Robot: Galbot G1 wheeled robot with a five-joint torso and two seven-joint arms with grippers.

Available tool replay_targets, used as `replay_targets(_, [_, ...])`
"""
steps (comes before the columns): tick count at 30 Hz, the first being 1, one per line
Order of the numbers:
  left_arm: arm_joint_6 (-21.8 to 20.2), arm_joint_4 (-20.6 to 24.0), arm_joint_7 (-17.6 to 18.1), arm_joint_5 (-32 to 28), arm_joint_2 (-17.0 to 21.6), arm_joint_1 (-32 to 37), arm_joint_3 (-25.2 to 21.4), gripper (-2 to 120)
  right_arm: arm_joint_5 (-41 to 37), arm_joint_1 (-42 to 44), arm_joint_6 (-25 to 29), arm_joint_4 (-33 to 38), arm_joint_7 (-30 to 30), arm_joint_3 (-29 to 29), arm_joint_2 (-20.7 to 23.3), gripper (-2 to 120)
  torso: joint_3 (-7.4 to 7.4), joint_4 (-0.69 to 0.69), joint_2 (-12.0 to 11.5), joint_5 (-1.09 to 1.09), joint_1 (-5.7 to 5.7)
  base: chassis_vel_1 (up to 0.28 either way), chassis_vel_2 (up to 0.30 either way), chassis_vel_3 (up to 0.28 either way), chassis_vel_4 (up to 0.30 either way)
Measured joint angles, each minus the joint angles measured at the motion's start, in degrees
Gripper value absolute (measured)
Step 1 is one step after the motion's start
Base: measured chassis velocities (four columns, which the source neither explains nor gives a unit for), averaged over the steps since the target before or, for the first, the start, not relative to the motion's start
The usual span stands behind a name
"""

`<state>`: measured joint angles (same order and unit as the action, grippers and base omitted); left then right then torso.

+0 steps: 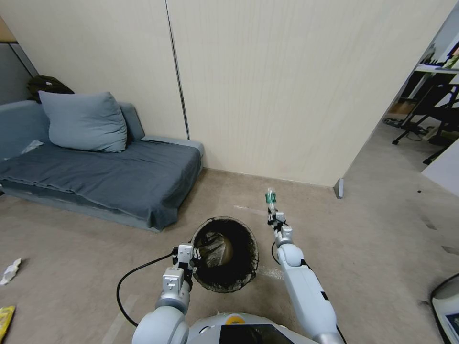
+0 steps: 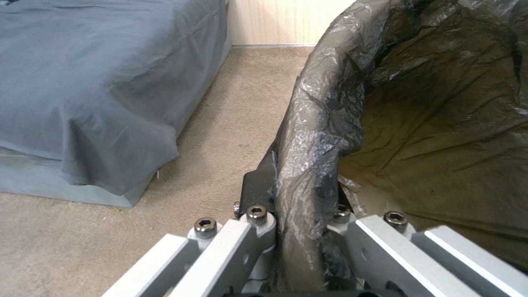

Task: Pick up the trash bin, then pick up the garbage from the floor and place it into the trash bin.

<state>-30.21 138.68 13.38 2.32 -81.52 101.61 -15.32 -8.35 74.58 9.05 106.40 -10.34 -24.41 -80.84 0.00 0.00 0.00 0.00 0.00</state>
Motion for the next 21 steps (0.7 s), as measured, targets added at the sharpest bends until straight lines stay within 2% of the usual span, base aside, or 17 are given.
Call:
replay_targets(1, [0.00,-0.10,-0.01,-0.24,0.11,-0.11,-0.42,3,-0.32,3.00,0.31,4.03,-0.79,0.89,1.42,24,0.00,0.00,0.00,0.00,0.00,0.000,0.000,0.000,0.000])
replay_targets(3, [-0.01,-0.16,-0.01,-0.33,0.13,-0.20,-0.62,3,-0.41,4.44,0.51,5.89,-1.15,1.32,2.15,24,0.00,0.00,0.00,0.00,0.00,0.000,0.000,0.000,0.000])
replay_targets(6, [-0.03,-0.33,-0.04,-0.83,0.17,-0.64,-1.15,3,-1.33,10.12,0.94,13.12,-1.92,3.78,4.66,24,0.00,0.02,0.00,0.00,0.00,0.000,0.000,0.000,0.000])
replay_targets(9, [-0.11,-0.45,-0.09,-1.13,0.12,-1.08,-1.34,3,-2.12,12.61,0.91,15.59,-1.99,5.51,5.54,24,0.00,0.01,0.00,0.00,0.00,0.000,0.000,0.000,0.000])
replay_targets(10, [-0.21,-0.61,-0.11,-1.38,0.01,-1.67,-1.53,3,-2.47,15.46,0.77,17.54,-2.01,8.04,6.33,24,0.00,-0.02,0.00,-0.01,0.00,0.000,0.000,0.000,0.000])
replay_targets(15, [-0.39,-0.86,-0.23,-1.67,-0.20,-2.44,-1.60,3,-0.62,18.20,1.18,17.19,-2.60,11.04,6.62,24,0.00,0.01,0.00,0.00,0.00,0.000,0.000,0.000,0.000])
replay_targets(21, [-0.41,-0.90,-0.31,-1.67,-0.19,-2.51,-1.48,3,1.34,20.29,2.62,13.18,-2.84,13.81,6.39,24,0.00,0.01,0.00,-0.01,0.00,0.000,0.000,0.000,0.000])
